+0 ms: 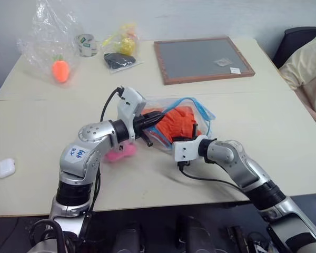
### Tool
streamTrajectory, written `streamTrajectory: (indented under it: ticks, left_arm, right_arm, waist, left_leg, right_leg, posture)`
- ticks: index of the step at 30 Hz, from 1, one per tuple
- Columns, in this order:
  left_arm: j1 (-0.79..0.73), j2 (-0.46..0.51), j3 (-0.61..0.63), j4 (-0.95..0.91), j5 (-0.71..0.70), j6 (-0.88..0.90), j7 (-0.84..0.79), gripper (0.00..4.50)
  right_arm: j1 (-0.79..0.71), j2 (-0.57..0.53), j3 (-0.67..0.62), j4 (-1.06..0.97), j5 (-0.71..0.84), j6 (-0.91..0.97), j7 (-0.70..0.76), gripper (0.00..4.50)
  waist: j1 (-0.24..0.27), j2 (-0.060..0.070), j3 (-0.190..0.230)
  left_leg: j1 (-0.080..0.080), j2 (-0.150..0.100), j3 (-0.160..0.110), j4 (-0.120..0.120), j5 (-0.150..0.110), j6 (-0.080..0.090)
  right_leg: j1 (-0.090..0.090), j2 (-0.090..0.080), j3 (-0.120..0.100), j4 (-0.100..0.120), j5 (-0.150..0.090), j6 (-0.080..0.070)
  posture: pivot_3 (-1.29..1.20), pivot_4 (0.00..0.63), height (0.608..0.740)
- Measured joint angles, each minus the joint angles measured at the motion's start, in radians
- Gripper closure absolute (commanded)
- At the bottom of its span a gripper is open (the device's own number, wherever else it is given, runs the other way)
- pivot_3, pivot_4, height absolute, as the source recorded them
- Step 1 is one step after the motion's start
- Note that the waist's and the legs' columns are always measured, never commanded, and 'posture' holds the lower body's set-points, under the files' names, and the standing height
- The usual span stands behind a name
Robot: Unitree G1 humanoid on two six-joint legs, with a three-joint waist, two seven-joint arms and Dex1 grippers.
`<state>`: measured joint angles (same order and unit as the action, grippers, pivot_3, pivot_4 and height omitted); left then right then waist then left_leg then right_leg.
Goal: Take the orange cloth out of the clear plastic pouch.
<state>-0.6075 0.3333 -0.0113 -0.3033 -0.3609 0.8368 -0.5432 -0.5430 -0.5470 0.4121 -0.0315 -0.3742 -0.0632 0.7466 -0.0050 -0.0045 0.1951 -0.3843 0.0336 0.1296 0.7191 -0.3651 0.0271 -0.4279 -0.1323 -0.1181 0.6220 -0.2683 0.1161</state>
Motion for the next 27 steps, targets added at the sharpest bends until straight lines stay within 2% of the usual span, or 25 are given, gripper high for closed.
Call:
streamTrajectory:
  ticks: [3,6,9,11,15,18,21,23,27]
  left_arm:
    - [-0.003,0.003,-0.008,0.025,0.01,-0.02,0.005,4.5]
    - [-0.006,0.019,-0.031,0.05,0.026,-0.058,0.001,4.5]
    - [-0.004,0.05,-0.049,0.083,0.05,-0.097,-0.009,4.5]
    - [0.003,0.07,-0.051,0.088,0.057,-0.109,-0.019,4.5]
    - [0.034,0.122,-0.08,0.082,0.088,-0.165,-0.052,4.5]
    - [0.076,0.172,-0.114,0.073,0.116,-0.215,-0.09,4.5]
    - [0.135,0.277,-0.159,0.024,0.166,-0.328,-0.166,4.5]
    - [0.157,0.312,-0.168,0.02,0.191,-0.382,-0.198,4.5]
    - [0.174,0.355,-0.199,0.004,0.237,-0.496,-0.263,4.5]
  right_arm:
    - [-0.007,-0.018,-0.045,-0.092,0.08,0.07,0.084,4.47]
    - [-0.011,-0.059,-0.147,-0.221,0.297,0.26,0.224,4.47]
    - [-0.01,-0.236,-0.298,-0.38,0.605,0.45,0.444,4.47]
    - [-0.009,-0.337,-0.393,-0.415,0.743,0.521,0.542,4.47]
    - [-0.009,-0.503,-0.543,-0.32,0.868,0.623,0.637,4.47]
    - [0.011,-0.601,-0.618,-0.171,0.881,0.631,0.691,4.47]
    - [-0.037,-0.701,-0.6,0.148,0.759,0.446,0.719,4.47]
    - [-0.127,-0.721,-0.57,0.331,0.658,0.31,0.681,4.47]
    - [-0.307,-0.712,-0.464,0.588,0.409,-0.052,0.476,4.47]
  waist:
    - [0.002,0.0,0.0]
    - [0.007,0.0,0.0]
    - [0.023,0.0,0.0]
    - [0.026,0.0,0.0]
    - [0.028,0.0,0.0]
    - [0.028,0.0,0.0]
    - [0.023,0.0,0.0]
    - [0.016,0.002,0.001]
    - [-0.002,0.002,0.002]
  left_leg:
    - [0.0,0.0,0.0,0.0,0.0,0.0]
    - [-0.002,-0.001,-0.002,0.001,0.0,0.0]
    - [-0.002,-0.001,-0.003,0.001,-0.001,0.001]
    - [-0.002,-0.001,-0.003,0.001,-0.001,0.002]
    - [-0.002,-0.001,-0.003,0.001,-0.001,0.002]
    - [-0.002,-0.001,-0.002,0.0,-0.001,0.002]
    - [-0.001,-0.002,0.003,0.0,-0.001,0.002]
    - [0.0,-0.002,0.007,-0.001,-0.001,0.002]
    - [0.0,0.0,0.014,-0.004,-0.001,0.001]
  right_leg:
    - [0.0,0.0,0.0,0.0,0.0,0.0]
    - [0.0,-0.001,-0.002,0.0,0.0,0.0]
    - [0.001,-0.002,-0.003,-0.002,0.0,0.0]
    - [0.001,-0.002,-0.003,-0.002,0.0,0.0]
    - [0.001,-0.002,-0.002,-0.002,0.0,0.0]
    - [0.001,-0.002,-0.002,-0.002,0.0,0.0]
    - [0.0,-0.002,0.001,-0.002,0.0,0.0]
    - [-0.001,-0.002,0.002,-0.002,0.0,0.0]
    - [-0.003,-0.002,0.003,-0.002,0.0,0.0]
  posture:
    - [0.0,0.15,0.74]
    - [0.0,0.15,0.74]
    - [0.0,0.15,0.74]
    - [0.0,0.15,0.74]
    - [0.0,0.15,0.74]
    - [0.0,0.15,0.74]
    - [0.0,0.15,0.74]
    - [0.0,0.15,0.74]
    - [0.0,0.15,0.74]
